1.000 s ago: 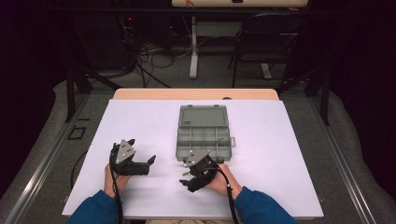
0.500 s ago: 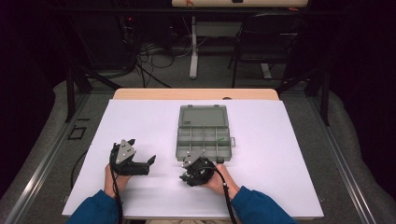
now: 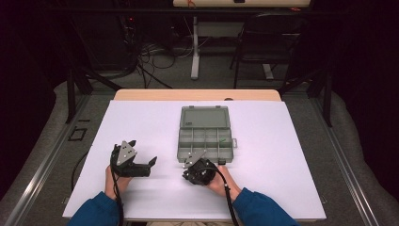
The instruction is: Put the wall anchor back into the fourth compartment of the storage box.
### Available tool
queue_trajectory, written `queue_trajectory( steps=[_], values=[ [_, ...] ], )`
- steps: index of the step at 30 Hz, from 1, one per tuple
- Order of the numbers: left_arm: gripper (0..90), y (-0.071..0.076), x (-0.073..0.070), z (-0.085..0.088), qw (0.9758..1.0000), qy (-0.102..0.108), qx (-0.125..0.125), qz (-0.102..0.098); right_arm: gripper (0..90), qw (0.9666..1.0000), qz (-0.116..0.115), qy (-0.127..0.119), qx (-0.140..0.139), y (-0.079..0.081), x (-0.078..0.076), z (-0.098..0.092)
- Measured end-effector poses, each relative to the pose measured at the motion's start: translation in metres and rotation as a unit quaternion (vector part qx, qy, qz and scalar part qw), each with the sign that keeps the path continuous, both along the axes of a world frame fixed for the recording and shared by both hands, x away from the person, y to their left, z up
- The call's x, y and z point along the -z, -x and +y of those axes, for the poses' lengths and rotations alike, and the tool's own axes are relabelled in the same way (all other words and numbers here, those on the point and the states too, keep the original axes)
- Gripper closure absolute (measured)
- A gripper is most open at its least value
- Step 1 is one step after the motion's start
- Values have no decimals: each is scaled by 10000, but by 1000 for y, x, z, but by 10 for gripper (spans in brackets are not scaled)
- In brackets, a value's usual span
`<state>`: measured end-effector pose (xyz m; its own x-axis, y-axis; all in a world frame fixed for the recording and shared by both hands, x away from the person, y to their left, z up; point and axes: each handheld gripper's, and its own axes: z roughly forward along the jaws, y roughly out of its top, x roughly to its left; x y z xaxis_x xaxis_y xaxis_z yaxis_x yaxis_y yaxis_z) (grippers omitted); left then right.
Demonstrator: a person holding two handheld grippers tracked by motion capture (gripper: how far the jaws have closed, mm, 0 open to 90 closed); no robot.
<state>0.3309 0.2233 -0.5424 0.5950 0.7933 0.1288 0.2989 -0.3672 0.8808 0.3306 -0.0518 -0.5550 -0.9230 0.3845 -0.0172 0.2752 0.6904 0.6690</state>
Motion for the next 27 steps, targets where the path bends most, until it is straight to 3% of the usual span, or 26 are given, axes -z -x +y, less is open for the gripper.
queue_trajectory(
  steps=[27],
  values=[
    [2,0,0,1,10000,5,5,-9,841,9992,-333,-162,177,6,-25,-18]
  ],
)
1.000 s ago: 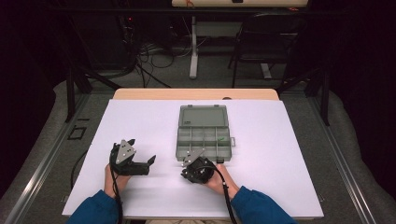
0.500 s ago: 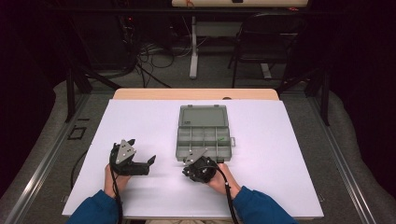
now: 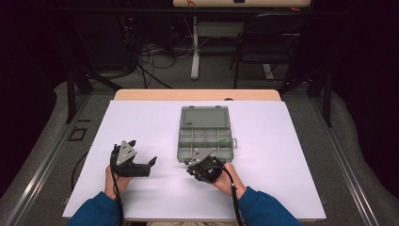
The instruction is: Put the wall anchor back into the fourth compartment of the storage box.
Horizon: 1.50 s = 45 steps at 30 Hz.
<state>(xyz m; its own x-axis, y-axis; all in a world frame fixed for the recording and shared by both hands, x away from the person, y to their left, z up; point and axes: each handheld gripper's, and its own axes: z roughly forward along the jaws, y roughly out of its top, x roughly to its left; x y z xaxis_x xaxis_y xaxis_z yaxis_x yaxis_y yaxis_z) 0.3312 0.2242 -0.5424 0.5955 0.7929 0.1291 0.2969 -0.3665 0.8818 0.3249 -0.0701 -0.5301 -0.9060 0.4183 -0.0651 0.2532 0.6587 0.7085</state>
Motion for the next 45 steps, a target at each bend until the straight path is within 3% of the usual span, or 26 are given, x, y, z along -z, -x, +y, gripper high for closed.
queue_trajectory(
  steps=[26,45],
  values=[
    [2,0,0,0,10000,-19,-12,5,841,9991,-304,-119,285,-4,-22,-22],
    [2,0,0,0,10000,-13,-6,16,842,9966,-513,-258,588,-10,-39,-43]
  ],
)
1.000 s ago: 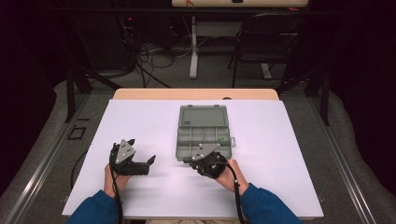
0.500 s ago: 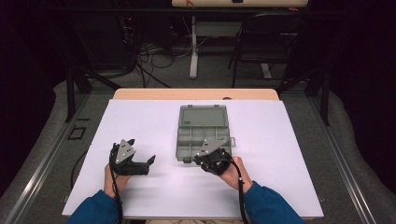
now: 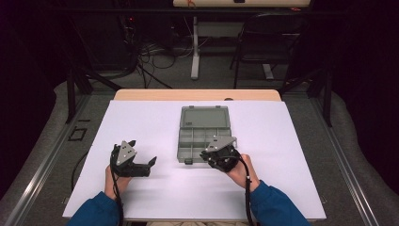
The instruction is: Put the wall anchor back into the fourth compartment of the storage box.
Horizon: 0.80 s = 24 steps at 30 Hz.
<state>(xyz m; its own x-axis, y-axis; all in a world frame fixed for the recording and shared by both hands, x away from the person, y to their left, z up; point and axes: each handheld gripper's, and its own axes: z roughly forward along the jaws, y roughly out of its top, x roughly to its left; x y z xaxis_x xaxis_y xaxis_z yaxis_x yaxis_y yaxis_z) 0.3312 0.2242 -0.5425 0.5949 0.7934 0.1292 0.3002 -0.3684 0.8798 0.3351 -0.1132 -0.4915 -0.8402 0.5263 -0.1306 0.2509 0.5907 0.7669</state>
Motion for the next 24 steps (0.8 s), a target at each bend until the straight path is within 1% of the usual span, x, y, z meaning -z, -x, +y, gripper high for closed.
queue_trajectory(
  steps=[12,24],
  values=[
    [2,0,0,0,10000,-3,3,3,842,9995,-94,-62,289,-8,-6,-15],
    [2,0,1,-2,10000,0,35,16,842,9979,-157,-87,624,-20,-9,-29]
  ],
)
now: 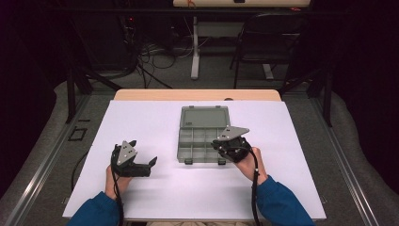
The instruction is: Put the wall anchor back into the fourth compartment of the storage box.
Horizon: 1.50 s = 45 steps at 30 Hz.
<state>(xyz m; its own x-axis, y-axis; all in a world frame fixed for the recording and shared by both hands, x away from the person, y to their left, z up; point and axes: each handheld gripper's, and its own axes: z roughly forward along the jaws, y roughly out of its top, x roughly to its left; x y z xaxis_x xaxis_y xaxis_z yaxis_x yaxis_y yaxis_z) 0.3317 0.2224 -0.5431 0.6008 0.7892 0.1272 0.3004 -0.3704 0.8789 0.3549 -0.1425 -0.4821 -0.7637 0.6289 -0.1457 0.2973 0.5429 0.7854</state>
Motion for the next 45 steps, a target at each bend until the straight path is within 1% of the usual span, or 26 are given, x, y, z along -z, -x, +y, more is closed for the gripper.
queue_trajectory(
  steps=[9,21,32,36,45],
  values=[
    [2,0,0,0,10000,9,12,19,842,9999,-32,72,150,-9,0,-5],
    [2,0,0,0,10000,1,4,13,842,9992,35,126,368,-26,5,-14],
    [2,0,0,1,10000,-3,-4,6,841,9983,99,142,554,-39,10,-19],
    [2,0,0,1,10000,-3,-1,11,842,9979,139,157,612,-44,13,-19],
    [2,0,0,1,10000,-10,-3,11,840,9965,358,208,723,-55,25,-17]
  ],
)
